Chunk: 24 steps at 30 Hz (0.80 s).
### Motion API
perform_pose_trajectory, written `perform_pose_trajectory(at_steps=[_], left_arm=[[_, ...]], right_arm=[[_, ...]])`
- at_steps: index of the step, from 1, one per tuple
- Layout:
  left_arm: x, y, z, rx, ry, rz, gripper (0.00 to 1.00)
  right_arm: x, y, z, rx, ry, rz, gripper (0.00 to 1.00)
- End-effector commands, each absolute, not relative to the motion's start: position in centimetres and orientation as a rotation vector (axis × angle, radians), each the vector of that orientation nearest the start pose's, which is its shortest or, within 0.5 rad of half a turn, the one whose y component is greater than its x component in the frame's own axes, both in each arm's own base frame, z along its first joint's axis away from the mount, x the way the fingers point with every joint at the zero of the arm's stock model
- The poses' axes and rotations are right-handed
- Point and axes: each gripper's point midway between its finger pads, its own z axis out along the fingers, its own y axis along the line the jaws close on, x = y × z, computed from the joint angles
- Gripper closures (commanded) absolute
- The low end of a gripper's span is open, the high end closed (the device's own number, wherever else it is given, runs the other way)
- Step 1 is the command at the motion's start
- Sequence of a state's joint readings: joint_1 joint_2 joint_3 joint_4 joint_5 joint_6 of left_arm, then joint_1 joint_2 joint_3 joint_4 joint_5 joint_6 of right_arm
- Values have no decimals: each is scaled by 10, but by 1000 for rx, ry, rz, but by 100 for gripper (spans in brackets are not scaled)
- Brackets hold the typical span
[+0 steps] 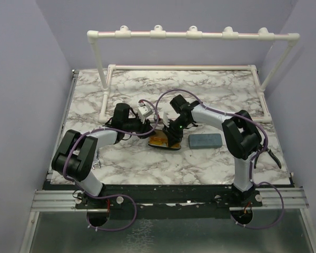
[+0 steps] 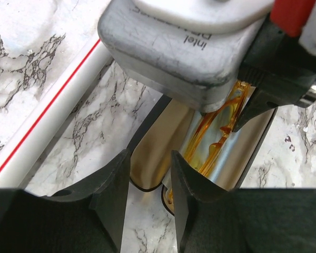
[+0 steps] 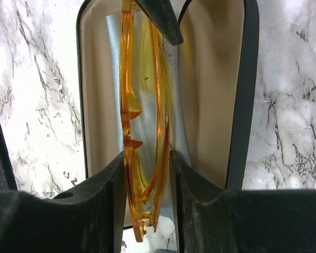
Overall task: Organize the sunglasses
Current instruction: Place the sunglasses in the sunglasses case.
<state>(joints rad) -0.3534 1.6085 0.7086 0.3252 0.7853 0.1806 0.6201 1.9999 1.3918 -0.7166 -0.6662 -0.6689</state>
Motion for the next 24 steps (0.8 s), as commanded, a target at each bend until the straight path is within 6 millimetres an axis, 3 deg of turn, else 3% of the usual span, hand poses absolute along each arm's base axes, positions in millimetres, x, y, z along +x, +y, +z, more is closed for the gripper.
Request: perform_pose_trajectory(at_steps=[1,8,11,14,20,24], left_arm=[[311,-240,83,1014,1849,-936,61],[321,-230,86,973,1890,-956,49],[333,-225,74,925,1958,-899,46],[328,-228,61,955,2006,-952,44],[320,-231,41,1001,2124,-986,44],[322,-233,38,1033,2130,-994,48]], right_arm=[[262,295,31,-1738,2111,911,63],[261,297,29,-1705,2082,905,63],[259,302,29,-1693,2063,901,63],[256,306,29,-1687,2046,912,63],[253,306,26,-1679,2053,909,63],[254,306,26,-1680,2045,899,63]])
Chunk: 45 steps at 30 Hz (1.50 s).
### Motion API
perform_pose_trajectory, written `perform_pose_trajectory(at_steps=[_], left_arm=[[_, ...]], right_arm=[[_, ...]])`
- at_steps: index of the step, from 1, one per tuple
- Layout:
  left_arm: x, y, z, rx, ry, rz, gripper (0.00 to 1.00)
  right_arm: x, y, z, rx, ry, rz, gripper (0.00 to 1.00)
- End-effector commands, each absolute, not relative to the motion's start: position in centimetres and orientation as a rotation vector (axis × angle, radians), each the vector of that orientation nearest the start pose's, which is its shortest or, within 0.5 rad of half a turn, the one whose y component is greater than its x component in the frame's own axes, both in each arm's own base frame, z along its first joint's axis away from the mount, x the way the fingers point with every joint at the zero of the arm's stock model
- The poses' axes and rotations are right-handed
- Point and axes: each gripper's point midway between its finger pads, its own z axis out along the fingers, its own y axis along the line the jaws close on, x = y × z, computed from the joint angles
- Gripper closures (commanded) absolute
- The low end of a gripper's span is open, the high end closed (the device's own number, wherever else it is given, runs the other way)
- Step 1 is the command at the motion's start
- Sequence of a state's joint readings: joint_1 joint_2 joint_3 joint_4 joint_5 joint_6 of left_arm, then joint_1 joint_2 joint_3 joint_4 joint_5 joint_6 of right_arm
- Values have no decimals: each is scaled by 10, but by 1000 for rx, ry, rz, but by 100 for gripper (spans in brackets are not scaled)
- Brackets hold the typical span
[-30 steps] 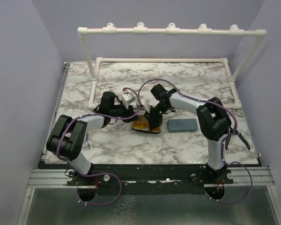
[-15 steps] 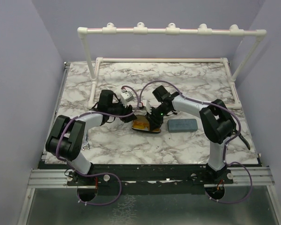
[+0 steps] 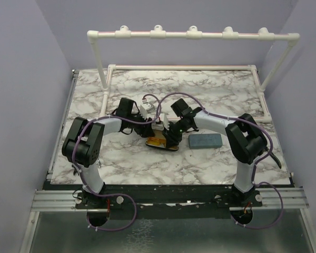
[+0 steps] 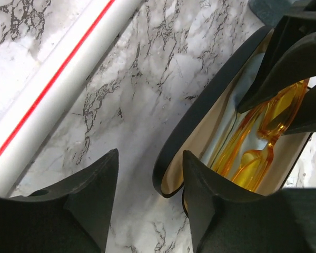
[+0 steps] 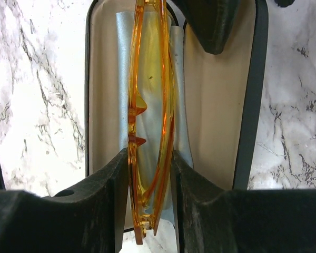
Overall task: Organize the sunglasses
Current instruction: Place the sunglasses in the sunglasses case.
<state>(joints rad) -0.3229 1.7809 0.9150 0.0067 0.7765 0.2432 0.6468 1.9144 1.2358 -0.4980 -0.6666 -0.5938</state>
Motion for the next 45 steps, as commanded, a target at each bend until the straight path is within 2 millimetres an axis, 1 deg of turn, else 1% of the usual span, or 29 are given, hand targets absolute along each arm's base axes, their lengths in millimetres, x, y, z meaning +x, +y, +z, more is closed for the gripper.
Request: perform_pose_trajectory(at_steps=[1,5,8,11,15,17,18,19,21,22,25,30,32,35,40,41,43,45], left_arm=[[321,-235,39,1046,2119,-1015,50],[306,-242,47,1108,2059,-1121,59],[299,-243,53,1151,2000,-1139,68],[299,-242,57,1182,1964,-1112,79],[298,-240,63,1235,1900,-1072,90],[297,-238,65,1264,1868,-1032,98],[298,-237,66,1279,1848,-1004,100],[299,-236,66,1289,1833,-970,100],[303,-237,72,1313,1775,-891,100],[301,-236,70,1311,1769,-864,100],[306,-239,81,1300,1697,-803,100],[319,-234,83,1267,1664,-675,100],[320,-233,84,1262,1648,-659,100],[320,-234,86,1261,1620,-655,100],[320,-236,89,1253,1589,-652,100],[320,-236,90,1253,1584,-649,100],[321,-236,90,1259,1573,-643,100],[320,-236,90,1266,1565,-646,100]], right_arm=[[254,305,26,-1680,2048,897,63],[254,305,27,-1679,2043,891,63],[253,304,29,-1683,2041,897,63],[252,303,31,-1696,2040,890,63],[249,300,32,-1702,2070,893,62],[246,298,33,-1692,2091,900,63],[245,298,35,-1685,2096,904,63],[245,298,37,-1675,2100,908,62],[244,299,39,-1658,2109,915,62],[245,299,40,-1644,2117,912,62],[248,299,41,-1618,2146,885,62],[249,291,40,-1615,2204,836,62],[249,292,42,-1612,2193,844,62],[248,299,45,-1603,2156,890,63],[257,312,58,-1560,2099,919,63],[259,313,60,-1555,2094,906,61],[263,310,63,-1543,2101,870,53],[266,308,65,-1532,2099,836,51]])
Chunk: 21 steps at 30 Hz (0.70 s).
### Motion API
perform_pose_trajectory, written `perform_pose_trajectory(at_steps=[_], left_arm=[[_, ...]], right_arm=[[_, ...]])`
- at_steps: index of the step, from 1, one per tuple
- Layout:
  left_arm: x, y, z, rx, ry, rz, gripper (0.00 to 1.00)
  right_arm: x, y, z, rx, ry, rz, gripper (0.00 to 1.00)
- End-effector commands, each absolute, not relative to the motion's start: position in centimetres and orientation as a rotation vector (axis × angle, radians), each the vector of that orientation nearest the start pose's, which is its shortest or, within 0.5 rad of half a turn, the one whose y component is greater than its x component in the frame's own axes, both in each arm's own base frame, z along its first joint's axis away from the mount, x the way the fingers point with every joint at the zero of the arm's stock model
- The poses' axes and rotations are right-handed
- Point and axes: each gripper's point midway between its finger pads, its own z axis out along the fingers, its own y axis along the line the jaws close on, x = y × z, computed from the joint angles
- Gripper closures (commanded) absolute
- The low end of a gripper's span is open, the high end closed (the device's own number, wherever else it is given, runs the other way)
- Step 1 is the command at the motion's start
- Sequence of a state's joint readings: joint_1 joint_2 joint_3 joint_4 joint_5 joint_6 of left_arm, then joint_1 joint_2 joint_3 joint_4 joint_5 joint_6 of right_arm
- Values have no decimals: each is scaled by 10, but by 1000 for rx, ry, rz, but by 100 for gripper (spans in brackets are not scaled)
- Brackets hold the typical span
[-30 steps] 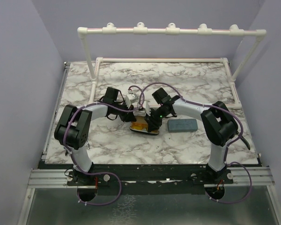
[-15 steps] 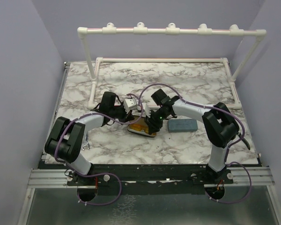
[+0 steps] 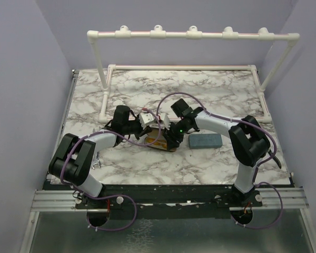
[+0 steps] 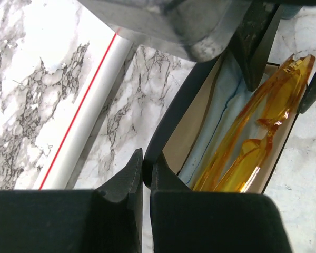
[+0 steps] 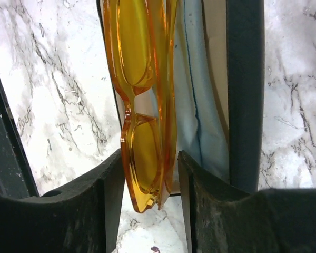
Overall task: Organize the sunglasses
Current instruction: Place the sunglasses in the sunglasses case.
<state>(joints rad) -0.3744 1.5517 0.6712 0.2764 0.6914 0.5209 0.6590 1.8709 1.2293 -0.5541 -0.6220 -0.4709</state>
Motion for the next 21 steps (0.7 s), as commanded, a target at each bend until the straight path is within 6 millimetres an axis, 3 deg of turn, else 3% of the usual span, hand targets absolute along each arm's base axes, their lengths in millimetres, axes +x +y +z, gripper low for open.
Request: perform_pose_trajectory(at_steps=[1,10,16,21], left_arm=[[319,-236,91,1269,1562,-647,100],[318,-237,91,1273,1563,-654,100],[315,-235,86,1270,1609,-670,100],[317,-232,82,1284,1642,-648,100]], right_arm=[[268,308,68,-1521,2093,826,50],[287,308,93,-1433,2011,707,50],[260,325,113,-1471,1799,721,50],[248,325,124,-1393,1645,673,51]])
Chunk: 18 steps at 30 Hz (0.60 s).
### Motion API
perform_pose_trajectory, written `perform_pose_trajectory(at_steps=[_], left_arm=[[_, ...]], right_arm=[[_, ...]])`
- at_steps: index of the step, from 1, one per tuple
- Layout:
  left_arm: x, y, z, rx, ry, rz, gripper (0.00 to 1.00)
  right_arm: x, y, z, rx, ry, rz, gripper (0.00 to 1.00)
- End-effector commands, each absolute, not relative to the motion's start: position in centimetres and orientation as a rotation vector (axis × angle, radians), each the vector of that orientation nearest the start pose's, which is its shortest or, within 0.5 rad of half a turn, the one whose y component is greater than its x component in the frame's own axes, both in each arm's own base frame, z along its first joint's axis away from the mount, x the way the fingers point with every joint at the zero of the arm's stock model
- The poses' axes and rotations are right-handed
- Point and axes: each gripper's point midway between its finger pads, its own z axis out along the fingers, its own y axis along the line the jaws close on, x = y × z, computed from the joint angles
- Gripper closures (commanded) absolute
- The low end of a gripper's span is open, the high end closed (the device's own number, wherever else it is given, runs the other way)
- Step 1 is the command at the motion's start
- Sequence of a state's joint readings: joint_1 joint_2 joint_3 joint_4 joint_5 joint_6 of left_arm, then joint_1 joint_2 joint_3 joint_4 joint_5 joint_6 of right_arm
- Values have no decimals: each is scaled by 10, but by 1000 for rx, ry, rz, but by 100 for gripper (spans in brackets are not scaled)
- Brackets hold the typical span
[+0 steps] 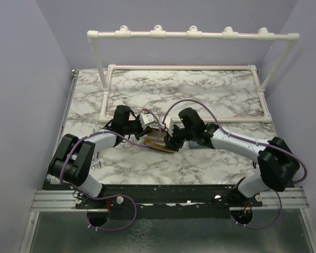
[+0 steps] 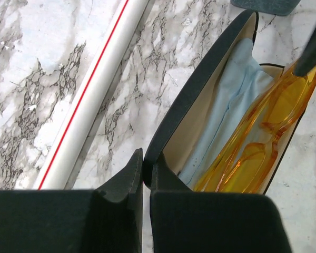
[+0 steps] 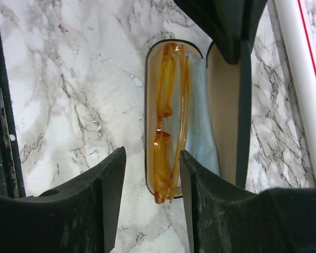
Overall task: Organize the sunglasses
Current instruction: Place the sunglasses in the sunglasses case.
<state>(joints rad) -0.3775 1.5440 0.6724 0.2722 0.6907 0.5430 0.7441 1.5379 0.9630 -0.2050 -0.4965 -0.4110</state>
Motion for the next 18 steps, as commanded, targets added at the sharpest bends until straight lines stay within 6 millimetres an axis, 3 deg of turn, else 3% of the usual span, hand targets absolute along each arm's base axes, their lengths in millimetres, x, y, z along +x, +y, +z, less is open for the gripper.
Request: perform_pose_trajectory(at_steps=[1,4,9,18], left_arm=[[318,-231,82,1289,1641,-645,100],[318,-232,82,1292,1639,-650,100],[317,-233,82,1296,1637,-657,100],[317,-233,82,1297,1635,-658,100]], right_arm=[[245,325,124,-1388,1621,655,52],[238,323,117,-1377,1568,577,55],[244,314,102,-1355,1539,417,56],[251,319,86,-1406,1540,381,61]])
